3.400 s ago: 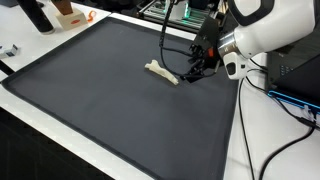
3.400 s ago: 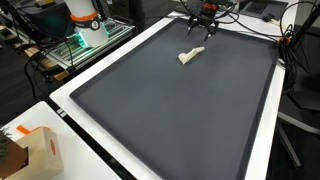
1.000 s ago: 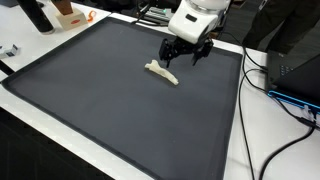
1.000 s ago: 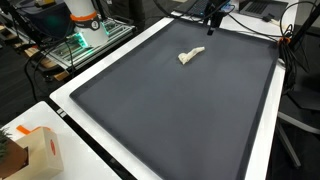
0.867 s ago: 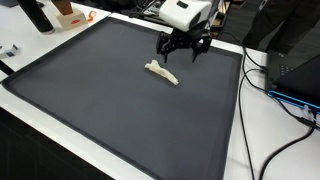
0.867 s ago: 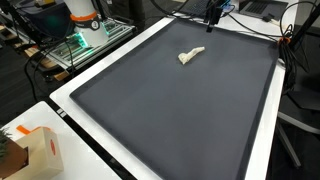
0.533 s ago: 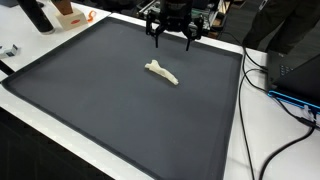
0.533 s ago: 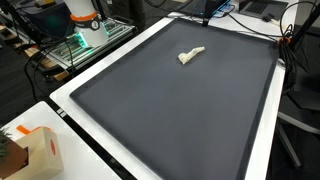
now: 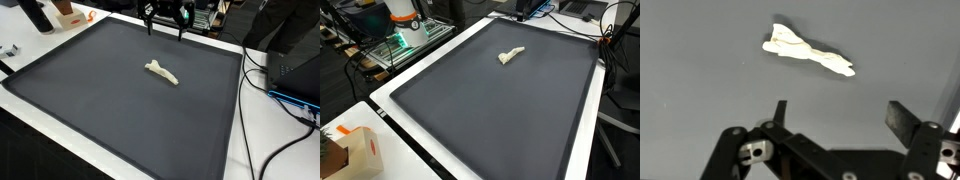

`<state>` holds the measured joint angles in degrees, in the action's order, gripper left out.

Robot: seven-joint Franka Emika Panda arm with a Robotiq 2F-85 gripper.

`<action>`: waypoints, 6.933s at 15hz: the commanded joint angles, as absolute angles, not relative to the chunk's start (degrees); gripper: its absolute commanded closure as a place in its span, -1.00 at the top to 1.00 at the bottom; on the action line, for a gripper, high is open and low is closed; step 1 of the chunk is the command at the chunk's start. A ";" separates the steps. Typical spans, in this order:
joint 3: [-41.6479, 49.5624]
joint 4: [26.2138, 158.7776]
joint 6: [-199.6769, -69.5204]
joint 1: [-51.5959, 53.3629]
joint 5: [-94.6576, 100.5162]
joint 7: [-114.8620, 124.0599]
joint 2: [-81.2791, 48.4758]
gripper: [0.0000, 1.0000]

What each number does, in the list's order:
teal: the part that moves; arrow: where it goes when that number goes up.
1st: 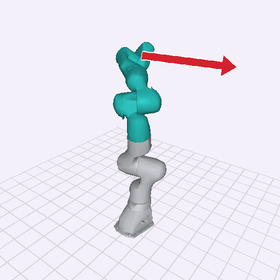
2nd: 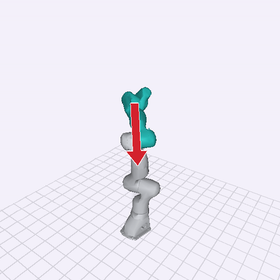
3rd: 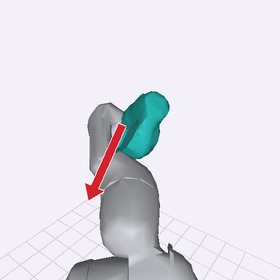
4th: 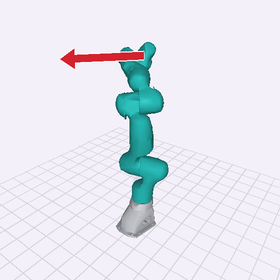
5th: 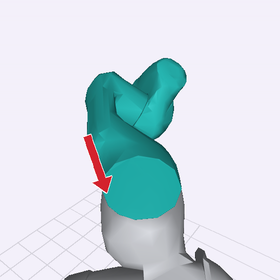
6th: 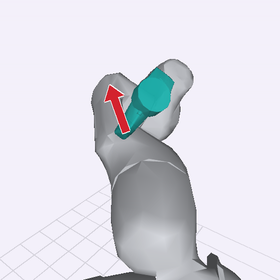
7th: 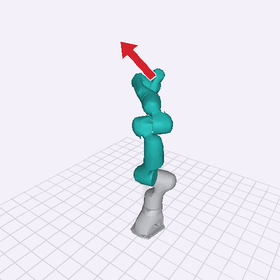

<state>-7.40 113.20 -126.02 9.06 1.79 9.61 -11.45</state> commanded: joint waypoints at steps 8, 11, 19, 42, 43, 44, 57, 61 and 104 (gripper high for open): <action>-5.77 111.62 -124.62 9.58 0.37 21.48 -16.19 1.00; -5.58 111.67 -123.48 9.60 -2.83 26.20 -18.95 1.00; -5.09 112.30 -127.75 10.05 -7.42 28.04 -24.56 1.00; -1.68 110.29 -133.62 14.15 -4.38 30.58 -31.56 -0.28; -1.63 110.20 -133.64 14.26 -4.31 30.64 -31.59 -0.44; -1.54 110.13 -133.54 14.40 -4.19 30.72 -31.65 -0.58; -1.06 109.59 -132.63 15.29 -3.80 31.35 -32.03 -0.96; -0.38 109.68 -132.05 16.23 -2.27 33.04 -31.67 -0.96; -3.64 121.00 -126.47 8.36 -21.21 36.38 -10.29 1.00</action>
